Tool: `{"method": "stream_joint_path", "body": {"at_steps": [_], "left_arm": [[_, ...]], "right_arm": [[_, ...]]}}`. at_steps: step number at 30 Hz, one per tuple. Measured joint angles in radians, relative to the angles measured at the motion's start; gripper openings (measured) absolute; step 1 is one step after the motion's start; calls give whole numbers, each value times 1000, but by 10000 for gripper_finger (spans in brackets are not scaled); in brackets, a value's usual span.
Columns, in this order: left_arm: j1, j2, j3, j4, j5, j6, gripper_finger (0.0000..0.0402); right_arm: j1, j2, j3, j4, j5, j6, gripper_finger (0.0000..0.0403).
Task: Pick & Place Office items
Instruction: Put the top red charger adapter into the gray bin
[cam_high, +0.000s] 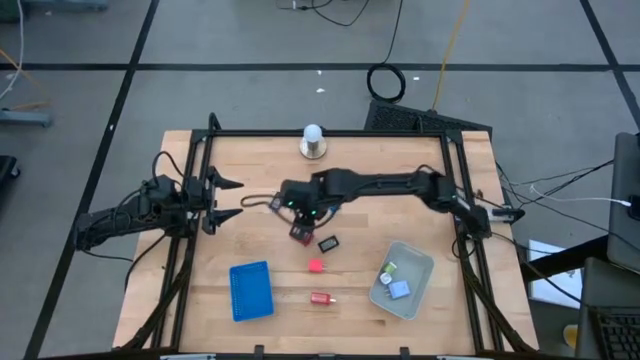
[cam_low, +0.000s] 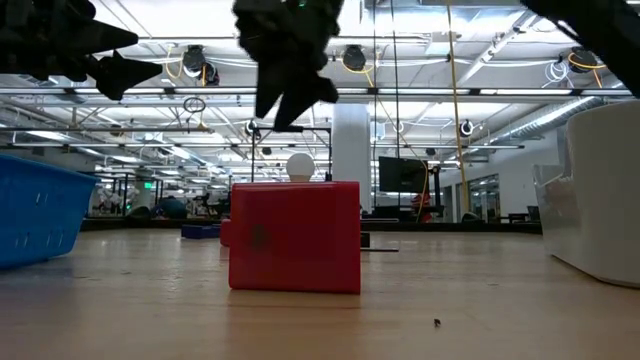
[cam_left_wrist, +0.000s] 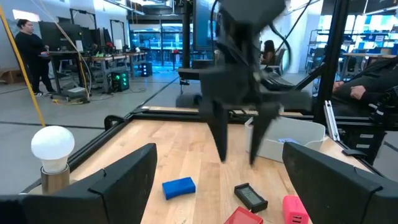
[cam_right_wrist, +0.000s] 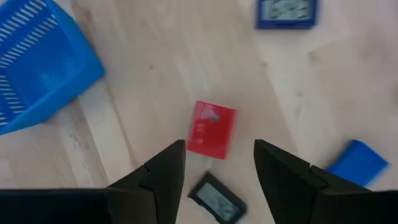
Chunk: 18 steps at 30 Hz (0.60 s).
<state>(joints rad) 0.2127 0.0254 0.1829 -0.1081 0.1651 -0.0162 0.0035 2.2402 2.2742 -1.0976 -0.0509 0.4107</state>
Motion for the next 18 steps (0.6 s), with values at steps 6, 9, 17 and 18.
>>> {"method": "stream_joint_path", "body": {"at_steps": [6,9,17,18], "left_arm": [[0,0,0,0,0,0,351],[0,0,0,0,0,0,351],[0,0,0,0,0,1,351],[0,0,0,0,0,1,351]], "right_arm": [[24,112,81,11,-55,31,185],[24,122,79,21,-131,127,185],[17,118,79,-20,-21,84,185],[16,118,79,-18,-22,59,185]]}}
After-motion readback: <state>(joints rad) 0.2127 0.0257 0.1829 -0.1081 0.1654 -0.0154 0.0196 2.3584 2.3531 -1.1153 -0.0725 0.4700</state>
